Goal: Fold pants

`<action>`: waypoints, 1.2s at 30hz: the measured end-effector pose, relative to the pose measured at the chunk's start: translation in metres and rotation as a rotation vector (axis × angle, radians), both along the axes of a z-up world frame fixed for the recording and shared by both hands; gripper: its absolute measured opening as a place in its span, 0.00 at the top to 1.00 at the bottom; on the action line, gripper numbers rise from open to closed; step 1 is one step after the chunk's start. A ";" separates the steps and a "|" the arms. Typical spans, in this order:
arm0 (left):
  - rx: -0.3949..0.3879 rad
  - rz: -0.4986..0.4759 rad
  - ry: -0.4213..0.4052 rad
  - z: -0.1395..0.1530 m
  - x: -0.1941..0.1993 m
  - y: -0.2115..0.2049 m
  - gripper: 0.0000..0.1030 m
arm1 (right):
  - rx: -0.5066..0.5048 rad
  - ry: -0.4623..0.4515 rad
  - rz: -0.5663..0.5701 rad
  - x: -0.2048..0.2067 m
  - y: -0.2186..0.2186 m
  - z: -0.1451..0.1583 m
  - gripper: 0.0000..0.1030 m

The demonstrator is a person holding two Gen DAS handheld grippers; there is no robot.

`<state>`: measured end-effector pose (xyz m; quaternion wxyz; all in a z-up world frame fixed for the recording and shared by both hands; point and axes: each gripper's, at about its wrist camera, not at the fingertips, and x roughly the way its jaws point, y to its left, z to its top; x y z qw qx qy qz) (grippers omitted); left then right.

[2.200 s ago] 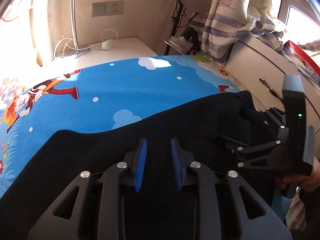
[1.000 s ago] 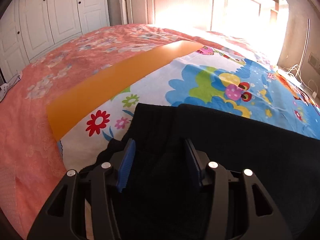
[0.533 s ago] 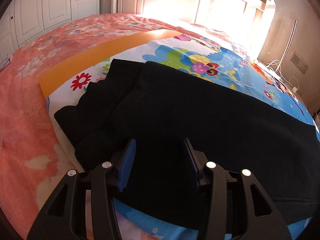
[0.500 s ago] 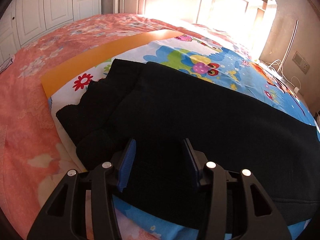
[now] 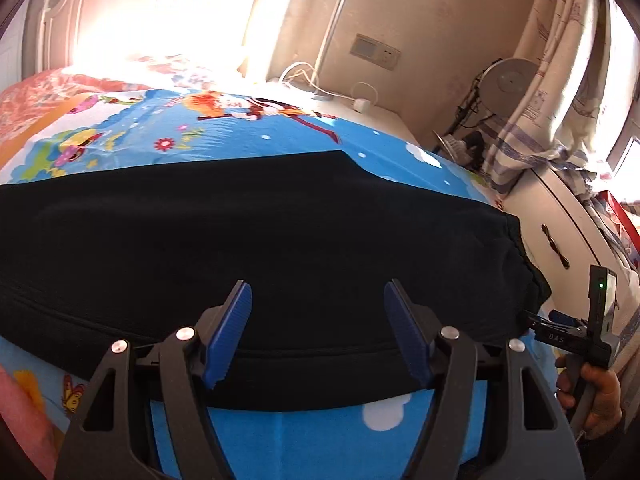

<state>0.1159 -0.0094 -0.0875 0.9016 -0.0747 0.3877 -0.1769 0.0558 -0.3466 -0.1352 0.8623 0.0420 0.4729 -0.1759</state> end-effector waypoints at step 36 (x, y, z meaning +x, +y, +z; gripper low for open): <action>0.152 -0.312 0.079 -0.045 -0.021 -0.159 0.48 | -0.307 0.067 0.082 0.162 -0.007 0.004 0.05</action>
